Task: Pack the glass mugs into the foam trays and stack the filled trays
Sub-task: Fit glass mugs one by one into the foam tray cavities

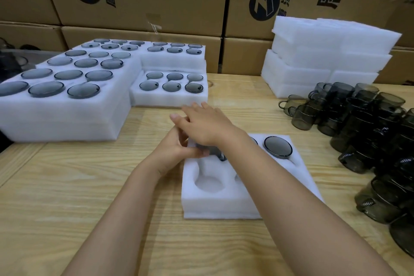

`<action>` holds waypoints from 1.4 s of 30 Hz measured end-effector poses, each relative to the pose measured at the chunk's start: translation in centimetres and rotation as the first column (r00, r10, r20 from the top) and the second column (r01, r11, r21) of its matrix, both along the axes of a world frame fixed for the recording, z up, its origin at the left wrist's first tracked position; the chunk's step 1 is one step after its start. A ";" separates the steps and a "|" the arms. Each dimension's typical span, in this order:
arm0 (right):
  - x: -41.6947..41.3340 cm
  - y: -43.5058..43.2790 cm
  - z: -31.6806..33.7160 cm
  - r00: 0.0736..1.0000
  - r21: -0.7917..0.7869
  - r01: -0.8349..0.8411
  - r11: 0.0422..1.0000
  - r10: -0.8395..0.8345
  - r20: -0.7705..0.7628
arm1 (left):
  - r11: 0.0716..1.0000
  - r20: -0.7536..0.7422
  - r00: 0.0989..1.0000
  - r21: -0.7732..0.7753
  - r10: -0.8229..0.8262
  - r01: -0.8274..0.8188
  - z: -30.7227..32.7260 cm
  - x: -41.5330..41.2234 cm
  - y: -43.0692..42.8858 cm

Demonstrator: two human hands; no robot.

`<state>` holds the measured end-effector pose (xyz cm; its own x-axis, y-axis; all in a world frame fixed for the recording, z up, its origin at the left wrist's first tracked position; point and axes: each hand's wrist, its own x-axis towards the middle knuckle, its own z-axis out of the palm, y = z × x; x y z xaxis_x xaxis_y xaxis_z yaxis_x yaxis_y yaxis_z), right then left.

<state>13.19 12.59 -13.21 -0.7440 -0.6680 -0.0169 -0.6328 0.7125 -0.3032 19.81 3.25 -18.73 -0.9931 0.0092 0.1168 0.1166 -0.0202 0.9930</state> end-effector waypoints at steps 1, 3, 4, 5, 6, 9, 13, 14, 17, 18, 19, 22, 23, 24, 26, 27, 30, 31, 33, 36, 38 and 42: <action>-0.4 -0.2 -0.5 1.000 0.029 0.018 0.999 -0.019 0.018 | 1.000 -0.001 1.000 0.004 0.007 -0.007 -0.1 0.1 0.1; -0.8 -0.3 -1.2 0.997 0.004 0.035 0.999 -0.035 0.069 | 0.996 -0.001 1.000 0.084 0.003 -0.003 -0.4 0.0 0.3; -0.9 -0.2 -1.5 0.994 -0.011 0.035 0.999 -0.034 0.099 | 0.983 0.007 1.000 0.185 0.004 -0.005 -0.5 0.1 0.4; -0.9 -0.1 -1.7 0.991 -0.016 0.036 0.999 -0.034 0.128 | 0.948 0.031 0.999 0.316 0.018 -0.027 -0.6 0.0 0.5; -0.9 -0.1 -2.0 0.988 -0.006 0.039 0.999 -0.038 0.149 | 0.890 0.055 0.998 0.451 0.043 -0.063 -0.5 -0.1 0.6; -0.7 -0.5 -2.6 0.990 0.102 0.042 0.994 -0.056 0.132 | 0.740 0.120 0.978 0.639 0.170 -0.207 -0.7 -0.6 0.4; 0.2 -0.7 -2.9 0.993 0.094 0.115 0.989 -0.115 -0.004 | 0.744 0.247 0.950 0.594 0.192 -0.305 -0.9 -1.2 1.1; 0.4 -0.7 -2.9 0.991 0.088 0.132 0.987 -0.130 -0.032 | 0.756 0.248 0.940 0.561 0.237 -0.338 -1.0 -1.4 1.5; 0.8 -0.8 -3.3 0.985 0.110 0.132 0.985 -0.118 -0.130 | 0.758 0.193 0.876 0.441 0.443 -0.481 -1.4 -2.1 2.2; 0.8 -0.8 -3.3 0.985 0.096 0.130 0.987 -0.117 -0.127 | 0.748 0.180 0.869 0.449 0.460 -0.489 -1.5 -2.1 2.3; 0.8 -0.6 -3.1 0.988 0.070 0.128 0.989 -0.122 -0.091 | 0.741 0.167 0.872 0.468 0.461 -0.481 -1.7 -2.1 2.3; 0.2 0.0 -2.1 0.981 0.002 0.121 0.993 -0.120 0.155 | 0.725 0.147 0.892 0.534 0.428 -0.436 -1.9 -1.8 2.2; -0.1 0.2 -1.8 0.966 -0.011 0.109 0.994 -0.104 0.235 | 0.724 0.136 0.902 0.553 0.409 -0.412 -2.0 -1.9 2.1; -0.3 0.3 -1.6 0.952 -0.024 0.106 0.994 -0.095 0.291 | 0.732 0.114 0.916 0.567 0.385 -0.379 -2.1 -1.8 2.0; -0.6 0.4 -1.6 0.952 -0.042 0.124 0.991 -0.107 0.286 | 0.770 0.052 0.938 0.557 0.342 -0.312 -2.1 -1.9 2.0; -0.5 0.4 -1.7 0.965 -0.049 0.131 0.990 -0.116 0.235 | 0.776 0.036 0.940 0.555 0.338 -0.300 -2.1 -2.0 2.1; 0.3 0.3 -2.5 0.979 -0.153 0.184 0.971 -0.166 0.120 | 0.753 0.110 0.943 0.576 0.314 -0.318 -2.1 -1.9 2.3; 0.4 0.3 -2.7 0.975 -0.229 0.211 0.950 -0.189 0.116 | 0.761 0.121 0.945 0.565 0.305 -0.318 -2.2 -1.9 2.4; 0.4 0.5 -2.6 0.970 -0.376 0.244 0.894 -0.217 0.112 | 0.783 0.107 0.946 0.537 0.307 -0.315 -2.2 -2.0 2.3; 0.6 0.9 -2.5 0.960 -0.609 0.266 0.747 -0.149 0.237 | 0.849 0.039 0.950 0.438 0.309 -0.294 -1.7 -1.9 1.9; 0.3 1.8 -2.0 0.935 -0.738 0.302 0.604 -0.035 0.354 | 0.873 0.072 0.957 0.395 0.282 -0.287 -1.5 -1.7 1.8; -3.6 6.7 0.7 0.911 -0.804 0.399 0.441 -0.091 0.402 | 0.889 0.101 0.951 0.338 0.291 -0.308 -1.6 -1.5 1.5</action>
<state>9.60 19.26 -12.52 -0.9426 -0.2416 0.2304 -0.2607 0.1013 -0.9601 18.28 4.79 -20.34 -0.9465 -0.3224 0.0116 0.1253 -0.3341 0.9342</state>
